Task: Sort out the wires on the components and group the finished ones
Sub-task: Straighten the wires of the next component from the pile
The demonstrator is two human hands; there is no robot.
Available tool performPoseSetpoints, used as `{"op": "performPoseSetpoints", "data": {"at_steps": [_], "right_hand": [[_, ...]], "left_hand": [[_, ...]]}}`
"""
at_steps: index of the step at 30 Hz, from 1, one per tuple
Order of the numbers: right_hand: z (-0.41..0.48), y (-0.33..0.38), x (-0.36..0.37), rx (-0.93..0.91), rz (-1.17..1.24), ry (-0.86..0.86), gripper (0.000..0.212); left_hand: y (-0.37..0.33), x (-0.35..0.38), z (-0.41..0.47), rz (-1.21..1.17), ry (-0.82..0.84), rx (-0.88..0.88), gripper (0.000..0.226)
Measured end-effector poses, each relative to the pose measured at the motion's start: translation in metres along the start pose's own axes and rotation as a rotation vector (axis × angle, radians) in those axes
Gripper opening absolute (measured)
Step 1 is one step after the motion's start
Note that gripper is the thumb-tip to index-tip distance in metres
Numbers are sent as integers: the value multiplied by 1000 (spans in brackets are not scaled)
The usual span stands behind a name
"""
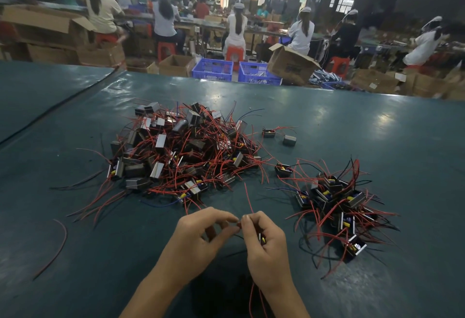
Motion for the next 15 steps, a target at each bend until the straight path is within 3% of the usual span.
{"op": "performPoseSetpoints", "data": {"at_steps": [5,8,11,15], "right_hand": [[-1,-1,4,8,31,42,26],[-1,-1,5,-5,19,55,25],[0,3,4,-41,-4,62,18],[-2,10,2,-156,-176,31,9]], "left_hand": [[-9,0,-2,127,13,125,16],[-10,4,-3,144,24,100,16],[5,2,-3,50,-49,-88,19],[48,2,-13,-351,-239,-574,37]]}}
Point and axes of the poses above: each hand's wrist, its own z-axis towards the middle knuckle, its own x-axis out of the palm, y = z × x, the point moved 10 cm from there along z, towards the middle knuckle, and after that the axes turned 14 degrees about -z, right-handed, at the moved point
